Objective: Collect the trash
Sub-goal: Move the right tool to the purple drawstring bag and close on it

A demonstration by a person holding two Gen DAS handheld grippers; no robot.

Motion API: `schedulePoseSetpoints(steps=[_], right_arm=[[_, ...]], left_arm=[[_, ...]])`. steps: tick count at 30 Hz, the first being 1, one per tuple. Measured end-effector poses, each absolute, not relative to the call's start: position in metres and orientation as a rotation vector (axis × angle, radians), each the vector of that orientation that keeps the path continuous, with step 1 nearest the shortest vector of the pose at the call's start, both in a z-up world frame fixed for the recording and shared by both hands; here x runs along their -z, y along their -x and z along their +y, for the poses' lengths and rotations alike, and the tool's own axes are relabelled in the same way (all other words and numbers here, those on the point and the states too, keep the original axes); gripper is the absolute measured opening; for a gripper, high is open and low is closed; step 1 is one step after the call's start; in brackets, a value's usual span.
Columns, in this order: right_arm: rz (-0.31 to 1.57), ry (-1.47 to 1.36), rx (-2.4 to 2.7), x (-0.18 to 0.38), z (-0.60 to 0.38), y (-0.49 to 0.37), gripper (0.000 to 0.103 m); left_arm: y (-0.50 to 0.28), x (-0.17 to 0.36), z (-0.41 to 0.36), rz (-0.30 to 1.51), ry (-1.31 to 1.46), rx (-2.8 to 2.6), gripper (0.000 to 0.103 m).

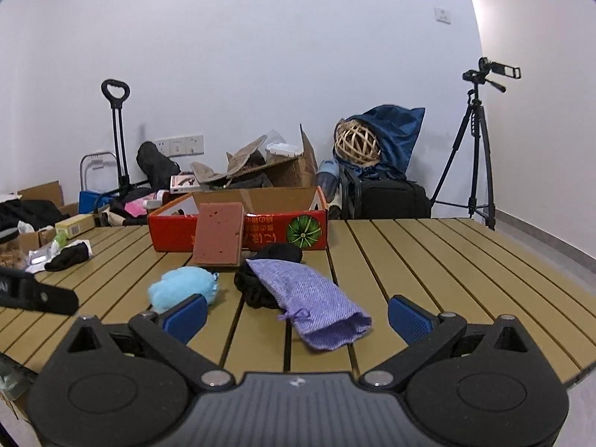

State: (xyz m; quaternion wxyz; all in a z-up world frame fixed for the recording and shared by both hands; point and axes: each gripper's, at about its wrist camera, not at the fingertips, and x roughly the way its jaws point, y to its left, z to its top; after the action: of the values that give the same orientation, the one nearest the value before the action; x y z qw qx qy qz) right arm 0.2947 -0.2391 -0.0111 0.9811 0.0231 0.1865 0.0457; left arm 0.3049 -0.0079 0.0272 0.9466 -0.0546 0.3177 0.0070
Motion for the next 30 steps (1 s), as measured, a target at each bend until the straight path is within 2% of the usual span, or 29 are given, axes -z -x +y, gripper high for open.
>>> schedulePoseSetpoints(steps=[15,23,25,30], right_arm=[[0.527,-0.035,-0.026,0.046,-0.236,-0.382,0.103],[0.549,-0.049,-0.002,0.052,-0.238,-0.401,0.103],[0.549,-0.065,-0.015,0.053,-0.238,-0.402,0.098],[0.562,-0.06,-0.015,0.057,-0.236,-0.406,0.076]], left_arm=[[-0.366,-0.005,-0.004,0.744,0.109,-0.03,0.103],[-0.371,0.006,-0.004,0.769,0.106,-0.043,0.103],[-0.371,0.005,-0.003,0.77,0.113,-0.038,0.103],[-0.369,0.006,-0.002,0.778,0.128,-0.014,0.103]])
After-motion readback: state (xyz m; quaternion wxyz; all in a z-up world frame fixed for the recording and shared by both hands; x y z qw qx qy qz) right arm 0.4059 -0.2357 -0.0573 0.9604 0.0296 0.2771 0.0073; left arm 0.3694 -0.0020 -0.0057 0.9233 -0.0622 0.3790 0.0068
